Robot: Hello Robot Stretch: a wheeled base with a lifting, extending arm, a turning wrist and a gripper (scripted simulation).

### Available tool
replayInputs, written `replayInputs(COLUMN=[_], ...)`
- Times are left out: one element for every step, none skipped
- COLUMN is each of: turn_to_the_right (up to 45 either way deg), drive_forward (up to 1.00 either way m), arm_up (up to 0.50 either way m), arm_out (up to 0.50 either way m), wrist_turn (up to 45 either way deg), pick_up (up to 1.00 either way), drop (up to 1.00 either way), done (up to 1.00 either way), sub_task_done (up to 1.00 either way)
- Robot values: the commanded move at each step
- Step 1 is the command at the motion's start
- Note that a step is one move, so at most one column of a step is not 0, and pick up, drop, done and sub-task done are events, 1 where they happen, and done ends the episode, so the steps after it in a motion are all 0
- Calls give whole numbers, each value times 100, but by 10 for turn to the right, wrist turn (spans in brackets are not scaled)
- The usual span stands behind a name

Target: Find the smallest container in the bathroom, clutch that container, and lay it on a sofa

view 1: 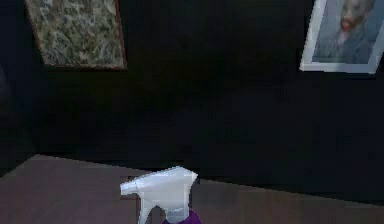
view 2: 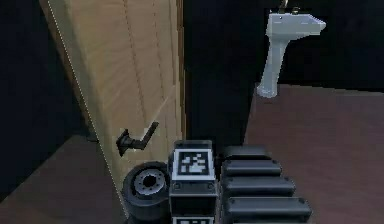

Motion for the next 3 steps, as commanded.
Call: replayInputs(turn_to_the_right=[0,450,270], drive_forward=[85,0,0], arm_up=[0,0,0], arm_out=[0,0,0], wrist_turn=[0,0,0], pick_up=[0,0,0], drop=[0,0,0], done=[0,0,0], sub_task_done=[0,0,0])
